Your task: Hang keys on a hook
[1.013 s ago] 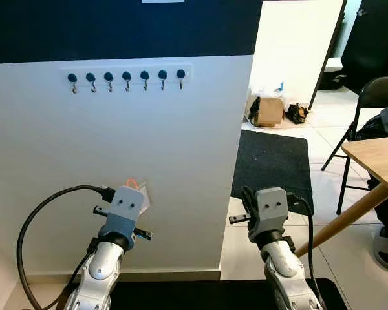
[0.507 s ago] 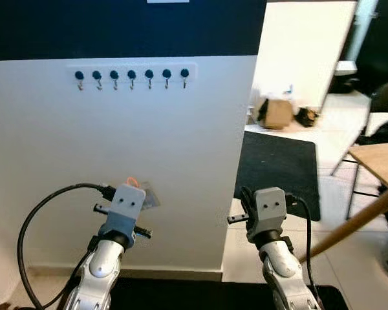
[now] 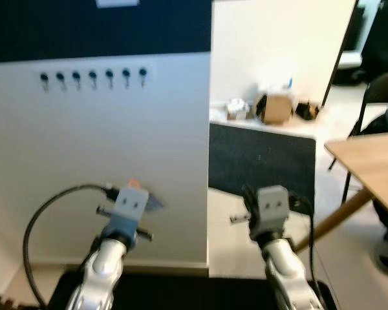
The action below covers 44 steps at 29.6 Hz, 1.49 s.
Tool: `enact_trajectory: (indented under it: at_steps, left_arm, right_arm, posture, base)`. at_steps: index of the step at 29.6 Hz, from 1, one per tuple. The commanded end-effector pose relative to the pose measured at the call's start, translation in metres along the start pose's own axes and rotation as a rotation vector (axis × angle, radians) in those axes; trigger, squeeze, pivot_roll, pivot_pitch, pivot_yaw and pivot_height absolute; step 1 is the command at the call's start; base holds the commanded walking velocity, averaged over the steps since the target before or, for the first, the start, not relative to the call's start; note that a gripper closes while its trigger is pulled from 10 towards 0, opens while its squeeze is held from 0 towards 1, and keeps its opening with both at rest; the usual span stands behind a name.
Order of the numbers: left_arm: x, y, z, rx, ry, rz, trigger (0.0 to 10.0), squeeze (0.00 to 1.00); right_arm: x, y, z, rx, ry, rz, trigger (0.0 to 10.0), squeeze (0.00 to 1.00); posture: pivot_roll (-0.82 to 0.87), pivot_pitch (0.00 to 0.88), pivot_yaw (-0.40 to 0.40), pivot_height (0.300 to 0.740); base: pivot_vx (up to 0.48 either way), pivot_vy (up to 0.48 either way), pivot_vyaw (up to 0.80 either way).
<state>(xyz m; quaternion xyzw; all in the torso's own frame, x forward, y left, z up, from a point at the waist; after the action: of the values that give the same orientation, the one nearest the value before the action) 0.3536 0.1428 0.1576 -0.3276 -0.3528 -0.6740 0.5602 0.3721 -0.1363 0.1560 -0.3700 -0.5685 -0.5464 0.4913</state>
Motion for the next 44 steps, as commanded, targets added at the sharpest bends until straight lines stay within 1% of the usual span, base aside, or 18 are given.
enact_trajectory:
  at_steps: [1, 21, 24, 27, 44]
  left_arm:
    - [-0.0069, -0.0022, 0.0011, 0.005, 0.018, 0.03, 10.0, 0.0]
    - [-0.0081, -0.0032, 0.0021, 0.006, 0.032, 0.029, 10.0, 0.0]
    - [-0.0101, -0.0035, 0.002, 0.01, 0.004, 0.041, 10.0, 0.0]
    - [-0.0103, -0.0034, 0.0019, 0.01, 0.0, 0.043, 10.0, 0.0]
    - [-0.0084, -0.003, 0.002, 0.008, -0.004, 0.033, 10.0, 0.0]
  right_arm:
    - [-0.0017, -0.0008, 0.0038, 0.008, 0.009, 0.007, 10.0, 0.0]
    - [-0.0017, -0.0002, 0.0057, 0.014, 0.01, 0.008, 10.0, 0.0]
    - [-0.0019, -0.0004, 0.0056, 0.015, 0.01, 0.009, 10.0, 0.0]
    - [-0.0019, -0.0004, 0.0053, 0.015, 0.01, 0.009, 10.0, 0.0]
    - [-0.0023, -0.0002, 0.0054, 0.016, 0.01, 0.01, 10.0, 0.0]
  posture:
    - [0.08, 0.11, 0.07, 0.74]
    - [0.08, 0.108, 0.07, 0.74]
    - [0.08, 0.107, 0.07, 0.74]
    - [0.08, 0.107, 0.07, 0.74]
    - [0.09, 0.111, 0.07, 0.74]
  base:
    - [0.0, 0.0, 0.0]
    - [0.0, 0.0, 0.0]
    - [0.0, 0.0, 0.0]
    - [0.0, 0.0, 0.0]
    - [0.0, 0.463, 0.0]
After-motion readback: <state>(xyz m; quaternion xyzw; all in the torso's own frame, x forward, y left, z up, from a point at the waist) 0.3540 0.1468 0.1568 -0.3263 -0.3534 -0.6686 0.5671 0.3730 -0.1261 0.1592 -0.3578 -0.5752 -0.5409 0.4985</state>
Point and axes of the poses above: a point about 5 cm out from each wrist's last joint towards the gripper, its own y axis pointing out of the wrist towards the gripper, its own x axis along the axis of the wrist's last joint, z = x × y, the point moved 6 cm from there along y, pointing out of the wrist towards the gripper, and after that the axes turned 14 degrees about y, right-handed, at the moved point
